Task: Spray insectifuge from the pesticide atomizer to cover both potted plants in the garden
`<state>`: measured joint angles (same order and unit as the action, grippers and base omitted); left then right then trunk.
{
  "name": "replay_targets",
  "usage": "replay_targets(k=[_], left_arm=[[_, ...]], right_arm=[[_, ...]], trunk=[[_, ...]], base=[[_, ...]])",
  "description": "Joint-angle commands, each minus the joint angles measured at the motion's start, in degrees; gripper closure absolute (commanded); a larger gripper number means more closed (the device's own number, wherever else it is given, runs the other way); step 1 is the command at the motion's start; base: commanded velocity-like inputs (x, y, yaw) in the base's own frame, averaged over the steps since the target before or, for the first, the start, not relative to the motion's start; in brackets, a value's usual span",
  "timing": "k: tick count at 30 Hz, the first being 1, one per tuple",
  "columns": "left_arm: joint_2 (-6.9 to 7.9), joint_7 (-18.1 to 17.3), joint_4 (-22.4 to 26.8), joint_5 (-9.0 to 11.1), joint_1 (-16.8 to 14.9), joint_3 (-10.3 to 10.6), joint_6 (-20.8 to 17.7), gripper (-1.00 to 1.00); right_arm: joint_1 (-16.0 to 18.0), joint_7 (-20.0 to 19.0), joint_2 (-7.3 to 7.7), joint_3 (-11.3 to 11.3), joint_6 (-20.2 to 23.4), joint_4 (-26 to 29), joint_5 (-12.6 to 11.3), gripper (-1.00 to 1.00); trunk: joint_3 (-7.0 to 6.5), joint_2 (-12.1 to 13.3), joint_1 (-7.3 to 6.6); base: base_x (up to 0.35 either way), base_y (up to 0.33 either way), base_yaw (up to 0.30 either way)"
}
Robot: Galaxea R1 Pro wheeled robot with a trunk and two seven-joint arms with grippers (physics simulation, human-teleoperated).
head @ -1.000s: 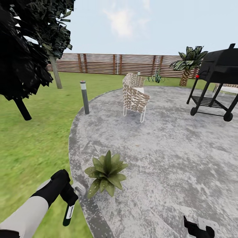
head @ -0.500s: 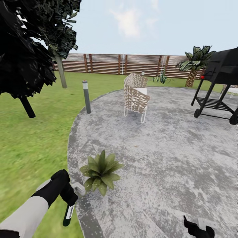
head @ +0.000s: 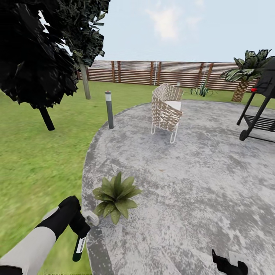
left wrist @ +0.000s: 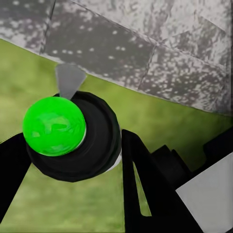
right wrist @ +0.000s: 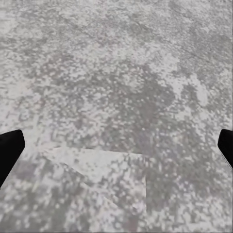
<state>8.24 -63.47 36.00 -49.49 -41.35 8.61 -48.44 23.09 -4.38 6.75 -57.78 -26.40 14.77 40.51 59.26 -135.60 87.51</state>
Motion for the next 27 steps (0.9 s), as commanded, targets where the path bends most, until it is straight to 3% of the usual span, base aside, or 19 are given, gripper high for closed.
replay_targets(k=[1, 11, 27], left_arm=[[0.02, -0.5, 0.0, -0.4, 0.0, 0.2, -0.3, 1.00], [0.02, -0.4, 0.0, -0.4, 0.0, 0.2, -0.3, 1.00], [0.11, -0.3, -0.1, -0.3, 0.0, 0.3, -0.3, 1.00]], right_arm=[[0.0, -0.5, -0.01, -0.5, -0.2, 0.0, 0.1, -1.00], [0.0, -0.5, 0.02, -0.5, -0.2, -0.1, 0.1, -1.00], [0.0, -0.4, 0.02, -0.4, -0.3, 0.1, 0.1, -1.00]], trunk=[[0.05, 0.0, 0.00], [0.05, 0.0, 0.00], [0.05, 0.0, 0.00]], base=[[0.089, -0.273, 0.277], [0.137, -0.272, 0.274], [0.126, -0.264, 0.052]])
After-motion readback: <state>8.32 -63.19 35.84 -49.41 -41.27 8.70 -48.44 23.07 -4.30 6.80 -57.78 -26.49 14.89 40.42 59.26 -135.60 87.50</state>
